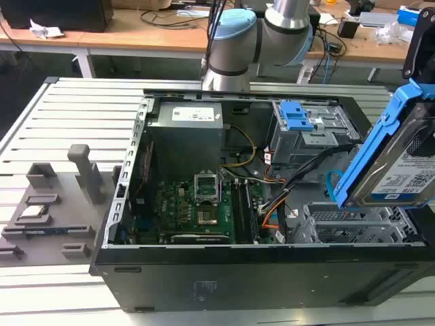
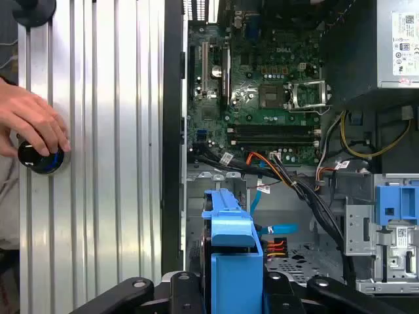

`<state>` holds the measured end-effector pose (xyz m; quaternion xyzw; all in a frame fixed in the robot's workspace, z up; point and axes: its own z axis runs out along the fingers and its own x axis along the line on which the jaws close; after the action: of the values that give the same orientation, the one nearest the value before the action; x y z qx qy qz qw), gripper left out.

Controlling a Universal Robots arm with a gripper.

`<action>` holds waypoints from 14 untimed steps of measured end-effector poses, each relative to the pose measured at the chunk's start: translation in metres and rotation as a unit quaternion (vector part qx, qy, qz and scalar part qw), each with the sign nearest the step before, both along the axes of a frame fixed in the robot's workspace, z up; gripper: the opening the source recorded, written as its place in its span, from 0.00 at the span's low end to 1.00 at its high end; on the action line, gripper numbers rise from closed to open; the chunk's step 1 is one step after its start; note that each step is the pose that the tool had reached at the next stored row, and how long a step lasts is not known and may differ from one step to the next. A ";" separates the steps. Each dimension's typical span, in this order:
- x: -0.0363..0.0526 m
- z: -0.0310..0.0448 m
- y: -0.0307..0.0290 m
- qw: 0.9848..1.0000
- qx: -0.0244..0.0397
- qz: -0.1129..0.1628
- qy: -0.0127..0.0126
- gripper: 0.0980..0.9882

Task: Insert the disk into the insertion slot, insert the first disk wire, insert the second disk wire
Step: 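Insert the disk into the insertion slot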

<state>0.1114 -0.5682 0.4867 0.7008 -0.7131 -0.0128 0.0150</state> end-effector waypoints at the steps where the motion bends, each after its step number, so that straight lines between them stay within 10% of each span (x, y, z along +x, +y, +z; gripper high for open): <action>1: -0.0013 -0.0008 0.0000 1.000 0.000 0.000 0.000 0.30; 14: -0.0033 -0.0293 0.0116 1.000 0.000 0.000 0.000 0.30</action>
<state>0.1081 -0.5566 0.4574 0.7007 -0.7132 -0.0128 0.0150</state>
